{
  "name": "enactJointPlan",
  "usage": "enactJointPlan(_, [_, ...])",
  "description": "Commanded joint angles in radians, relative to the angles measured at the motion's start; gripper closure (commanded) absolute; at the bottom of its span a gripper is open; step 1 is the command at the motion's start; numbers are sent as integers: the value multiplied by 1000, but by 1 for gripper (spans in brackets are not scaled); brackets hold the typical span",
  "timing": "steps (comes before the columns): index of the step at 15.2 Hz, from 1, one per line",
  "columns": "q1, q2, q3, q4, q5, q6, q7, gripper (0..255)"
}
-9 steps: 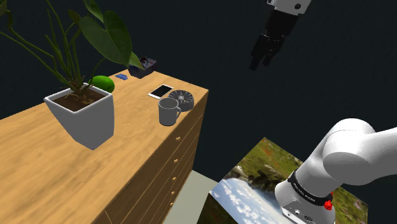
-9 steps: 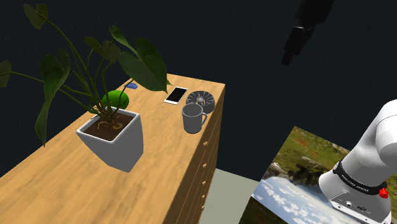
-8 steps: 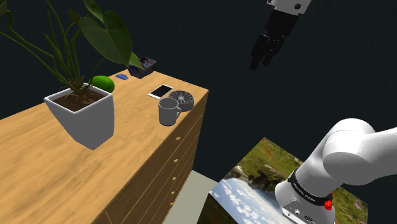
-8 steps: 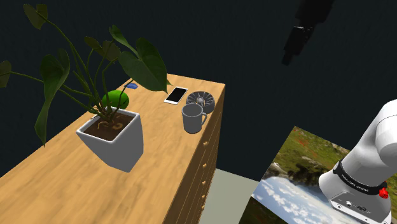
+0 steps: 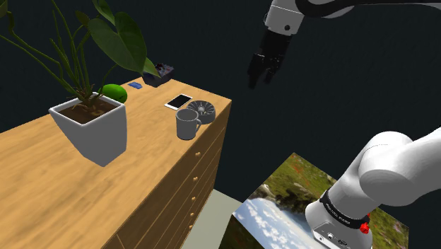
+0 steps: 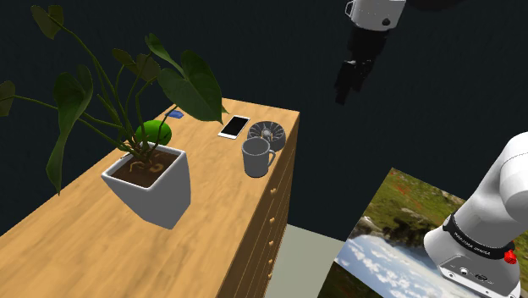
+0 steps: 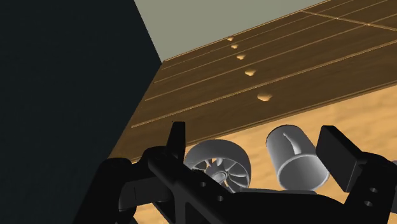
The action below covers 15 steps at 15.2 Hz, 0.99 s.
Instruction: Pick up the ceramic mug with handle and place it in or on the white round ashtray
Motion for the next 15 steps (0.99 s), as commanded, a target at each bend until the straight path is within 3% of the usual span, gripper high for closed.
enactJointPlan(1, [4, 68, 13, 15, 6, 51, 11, 0])
enactJointPlan(15, [31, 581, 84, 249, -11, 303, 93, 0])
